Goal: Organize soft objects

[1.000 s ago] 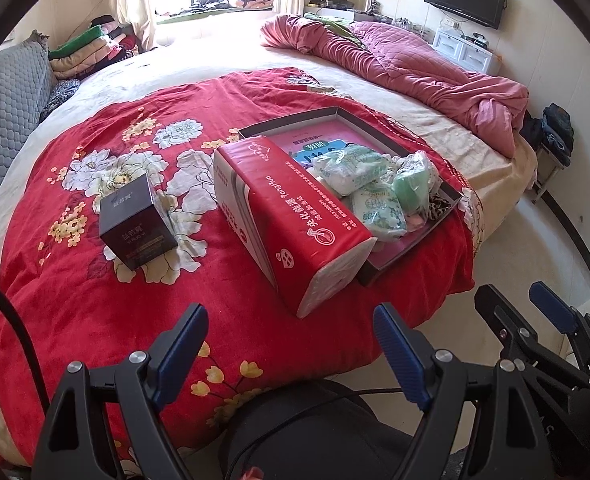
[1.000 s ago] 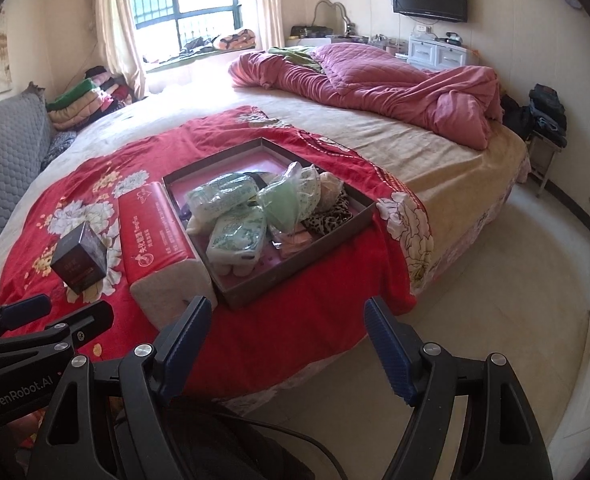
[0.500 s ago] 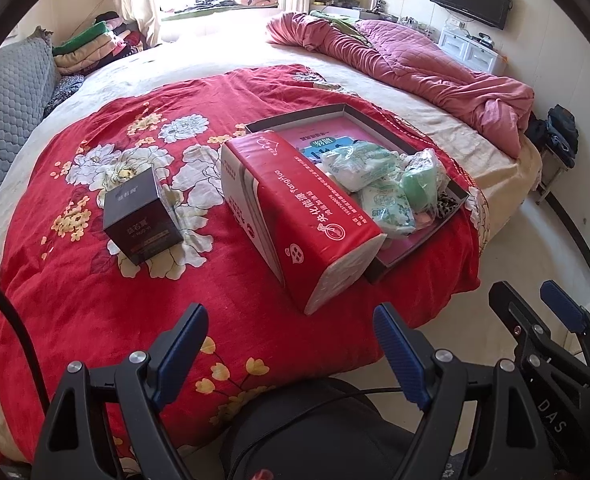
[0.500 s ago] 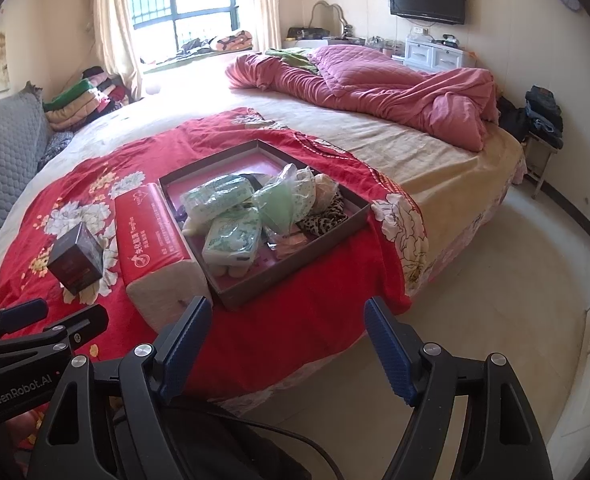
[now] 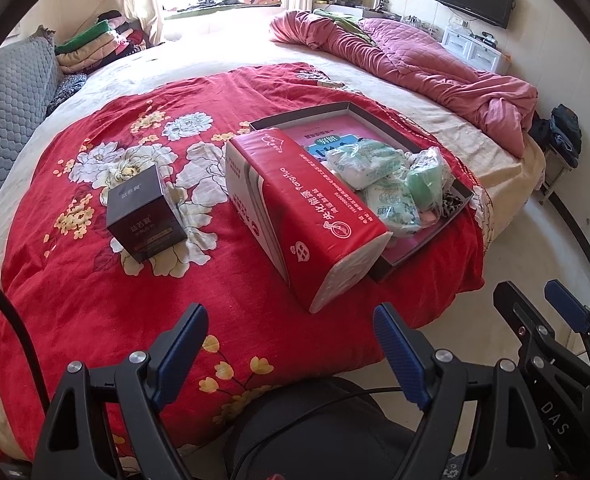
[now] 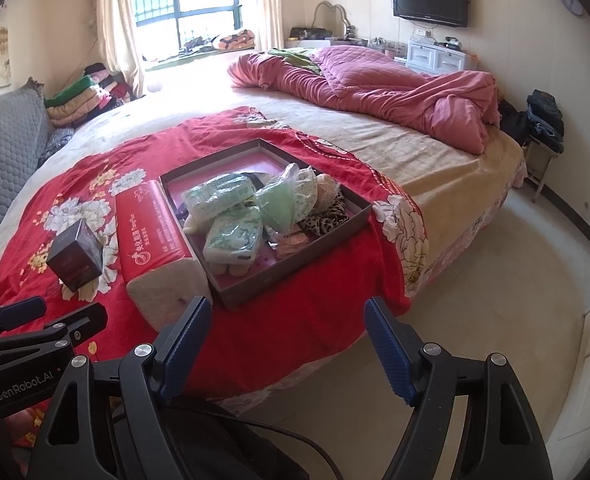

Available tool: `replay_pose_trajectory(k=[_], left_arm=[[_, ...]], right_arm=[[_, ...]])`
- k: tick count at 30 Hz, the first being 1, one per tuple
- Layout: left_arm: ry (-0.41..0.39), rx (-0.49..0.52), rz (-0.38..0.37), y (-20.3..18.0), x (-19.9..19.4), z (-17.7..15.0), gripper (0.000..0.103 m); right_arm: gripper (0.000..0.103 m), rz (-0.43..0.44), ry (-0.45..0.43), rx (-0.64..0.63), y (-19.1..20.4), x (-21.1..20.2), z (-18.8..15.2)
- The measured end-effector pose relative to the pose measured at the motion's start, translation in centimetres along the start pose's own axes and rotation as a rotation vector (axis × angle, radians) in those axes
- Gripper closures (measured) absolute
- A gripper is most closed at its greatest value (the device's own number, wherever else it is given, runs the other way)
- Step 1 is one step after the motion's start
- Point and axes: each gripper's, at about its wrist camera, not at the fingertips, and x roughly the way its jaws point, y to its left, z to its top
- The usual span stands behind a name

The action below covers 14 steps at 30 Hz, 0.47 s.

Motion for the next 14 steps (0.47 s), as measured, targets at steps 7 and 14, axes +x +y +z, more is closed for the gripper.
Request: replay_pose_trajectory(k=[7, 14], left_arm=[[0.002, 0.006, 0.014, -0.1, 0.2, 0.0, 0.019], [-0.004, 0.014, 0.005, 0.0, 1.0, 0.0, 0.019]], right_arm=[[0.024, -0.002, 0.002, -0.01, 0.0, 0.2, -0.1], [0.024, -0.001, 0.014, -0.015, -0.1, 0.9, -0.1]])
